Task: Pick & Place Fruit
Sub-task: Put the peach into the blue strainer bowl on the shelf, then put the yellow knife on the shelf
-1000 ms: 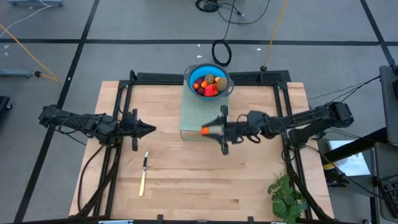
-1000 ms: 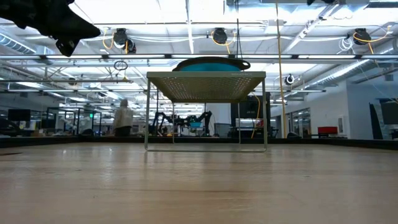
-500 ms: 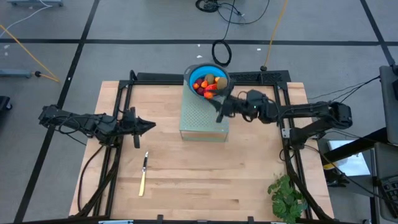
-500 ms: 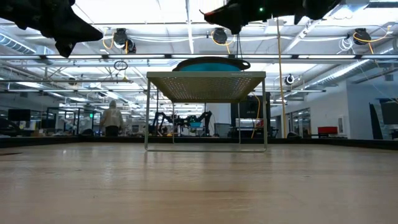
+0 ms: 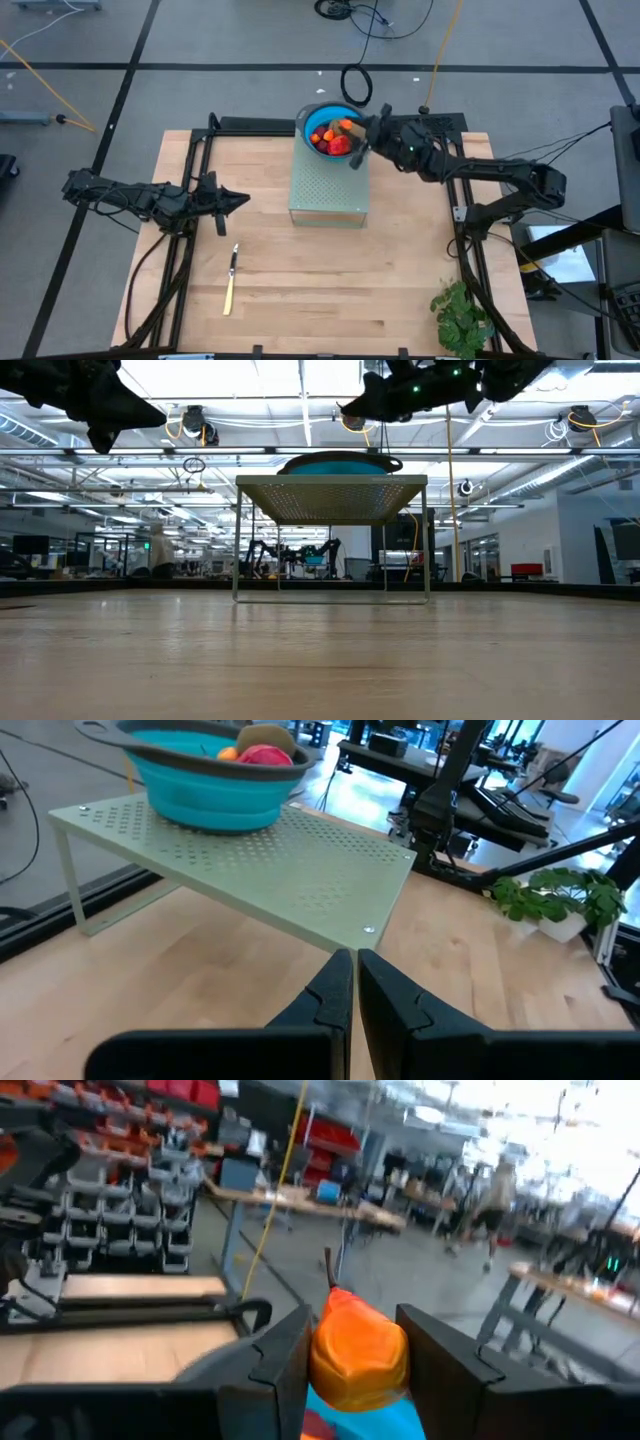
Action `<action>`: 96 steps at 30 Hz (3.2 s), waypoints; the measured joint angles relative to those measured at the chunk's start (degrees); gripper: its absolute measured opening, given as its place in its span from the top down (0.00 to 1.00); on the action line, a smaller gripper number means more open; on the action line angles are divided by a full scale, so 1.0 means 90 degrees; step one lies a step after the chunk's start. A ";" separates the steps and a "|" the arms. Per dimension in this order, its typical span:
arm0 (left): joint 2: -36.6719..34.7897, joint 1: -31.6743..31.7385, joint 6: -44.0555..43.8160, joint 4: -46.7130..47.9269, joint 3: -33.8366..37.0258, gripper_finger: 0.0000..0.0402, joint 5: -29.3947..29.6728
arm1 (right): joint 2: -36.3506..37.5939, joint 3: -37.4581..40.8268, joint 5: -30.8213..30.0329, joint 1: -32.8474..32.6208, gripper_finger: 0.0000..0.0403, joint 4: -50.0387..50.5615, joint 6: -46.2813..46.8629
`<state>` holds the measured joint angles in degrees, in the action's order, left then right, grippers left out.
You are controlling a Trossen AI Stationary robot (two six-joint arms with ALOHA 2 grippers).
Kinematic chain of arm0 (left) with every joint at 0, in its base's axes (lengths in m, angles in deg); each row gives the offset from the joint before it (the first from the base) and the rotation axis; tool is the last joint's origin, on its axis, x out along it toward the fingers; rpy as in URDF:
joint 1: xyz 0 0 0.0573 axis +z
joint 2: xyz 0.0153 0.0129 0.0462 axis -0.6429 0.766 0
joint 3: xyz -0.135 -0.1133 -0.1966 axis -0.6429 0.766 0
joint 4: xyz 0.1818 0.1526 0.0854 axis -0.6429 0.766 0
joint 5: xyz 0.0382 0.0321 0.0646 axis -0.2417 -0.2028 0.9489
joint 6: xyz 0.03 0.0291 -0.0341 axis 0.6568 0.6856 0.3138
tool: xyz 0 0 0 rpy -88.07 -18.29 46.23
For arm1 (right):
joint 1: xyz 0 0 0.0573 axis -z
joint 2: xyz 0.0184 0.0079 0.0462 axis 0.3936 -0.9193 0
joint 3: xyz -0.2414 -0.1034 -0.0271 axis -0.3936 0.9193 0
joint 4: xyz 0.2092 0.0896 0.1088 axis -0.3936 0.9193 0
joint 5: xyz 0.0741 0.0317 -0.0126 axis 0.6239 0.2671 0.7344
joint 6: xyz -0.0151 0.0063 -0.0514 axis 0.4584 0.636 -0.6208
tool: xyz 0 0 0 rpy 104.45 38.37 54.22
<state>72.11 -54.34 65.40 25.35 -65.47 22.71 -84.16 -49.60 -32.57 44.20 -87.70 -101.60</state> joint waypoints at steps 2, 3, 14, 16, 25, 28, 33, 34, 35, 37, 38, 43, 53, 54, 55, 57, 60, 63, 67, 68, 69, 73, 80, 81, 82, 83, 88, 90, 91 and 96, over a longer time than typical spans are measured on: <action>0.0000 -0.0002 -0.0052 0.0000 0.0000 0.95 0.0002 | 0.0000 -0.0212 0.0030 0.0115 0.67 0.0464 0.0240; -0.0001 -0.0001 -0.0055 0.0000 0.0000 0.95 0.0002 | 0.0000 -0.0358 0.0142 0.0180 0.67 0.0772 0.0324; 0.0000 0.0000 -0.0065 0.0003 0.0000 0.95 0.0242 | -0.0034 -0.1665 0.1292 0.0885 0.67 0.3299 0.1215; 0.0000 0.0000 -0.0065 0.0003 0.0000 0.95 0.0333 | -0.0034 -0.1724 0.1607 0.1063 0.67 0.3491 0.1441; 0.0000 0.0000 -0.0063 0.0005 0.0000 0.95 0.0352 | -0.0197 -0.1727 0.2836 0.1660 0.67 0.3870 0.1901; 0.0000 0.0000 -0.0063 0.0005 0.0000 0.95 0.0384 | -0.0402 -0.1732 0.2835 0.1682 0.67 0.3707 0.1858; 0.0000 0.0000 -0.0065 0.0005 0.0000 0.95 0.0390 | -0.0794 -0.1730 0.3097 0.1784 0.67 0.3556 0.1850; 0.0000 0.0000 -0.0075 0.0005 0.0000 0.95 0.0389 | -0.0871 -0.1730 0.3183 0.1797 0.67 0.3518 0.1851; 0.0000 0.0000 -0.0075 0.0005 0.0000 0.95 0.0389 | -0.0921 -0.1725 0.3242 0.1804 0.67 0.3522 0.1848; 0.0000 0.0000 -0.0092 0.0003 0.0000 0.95 0.0391 | -0.1005 -0.1723 0.3317 0.1811 0.67 0.3445 0.1843; 0.0000 0.0000 -0.0090 0.0003 0.0000 0.95 0.0391 | -0.1022 -0.1723 0.3321 0.1811 0.67 0.3422 0.1841; -0.0001 0.0000 -0.0104 0.0003 0.0000 0.95 0.0401 | -0.1054 -0.1723 0.3326 0.1843 0.67 0.3450 0.1883; 0.0000 0.0000 -0.0089 0.0003 0.0000 0.95 0.0551 | -0.1047 -0.1723 0.3322 0.1867 0.67 0.3469 0.2266; 0.0000 0.0000 -0.0081 0.0003 0.0000 0.95 0.0551 | -0.1047 -0.1723 0.3322 0.1867 0.67 0.3469 0.2266; 0.0000 0.0000 -0.0072 0.0003 0.0000 0.95 0.0551 | -0.1049 -0.1723 0.3321 0.1867 0.67 0.3469 0.2268; -0.0002 0.0000 -0.0077 0.0003 0.0000 0.95 0.0553 | -0.1048 -0.1723 0.3321 0.1867 0.66 0.3469 0.2268; -0.0001 0.0000 -0.0068 0.0003 0.0000 0.95 0.0554 | -0.1047 -0.1723 0.3319 0.1867 0.64 0.3472 0.2271; 0.0000 0.0000 -0.0068 0.0003 0.0000 0.95 0.0554 | -0.1047 -0.1723 0.3320 0.1867 0.60 0.3472 0.2271; 0.0000 0.0000 -0.0063 0.0003 0.0000 0.95 0.0554 | -0.1047 -0.1723 0.3320 0.1867 0.55 0.3472 0.2271; -0.0001 0.0000 -0.0062 0.0003 0.0000 0.95 0.0554 | -0.1047 -0.1723 0.3318 0.1867 0.53 0.3472 0.2271; 0.0000 -0.0002 -0.0063 0.0003 0.0000 0.95 0.0554 | -0.1047 -0.1723 0.3317 0.1868 0.52 0.3472 0.2271; 0.0000 0.0000 -0.0061 0.0003 0.0000 0.95 0.0554 | -0.1047 -0.1723 0.3318 0.1867 0.49 0.3467 0.2271; -0.0001 0.0000 -0.0076 0.0003 0.0000 0.95 0.0532 | -0.0842 -0.1723 0.3315 0.1831 0.56 0.3416 0.2482; 0.0000 -0.0001 -0.0081 0.0003 0.0000 0.95 0.0486 | -0.0789 -0.1723 0.3315 0.1824 0.59 0.3418 0.2562; 0.0000 0.0000 -0.0088 0.0004 0.0000 0.95 0.0452 | -0.0731 -0.1723 0.3317 0.1815 0.61 0.3423 0.2614; 0.0000 0.0000 -0.0089 0.0005 0.0000 0.95 0.0404 | -0.0669 -0.1723 0.3313 0.1800 0.64 0.3441 0.2676; 0.0000 -0.0001 -0.0089 0.0005 0.0000 0.95 0.0272 | -0.0286 -0.1721 0.3310 0.1697 0.81 0.3533 0.2720; -0.0001 0.0000 -0.0089 0.0005 0.0000 0.95 0.0272 | -0.0171 -0.1721 0.3296 0.1635 0.88 0.3590 0.2720; 0.0000 0.0000 -0.0089 0.0005 0.0000 0.95 0.0272 | -0.0103 -0.1720 0.3296 0.1606 0.91 0.3650 0.2720; -0.0002 0.0000 -0.0087 0.0005 0.0000 0.95 0.0267 | 0.0273 -0.1723 0.2999 0.1482 0.99 0.4115 0.2721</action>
<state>72.09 -54.33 64.61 25.40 -65.47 25.12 -81.70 -65.10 -5.59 57.53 -50.66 -77.10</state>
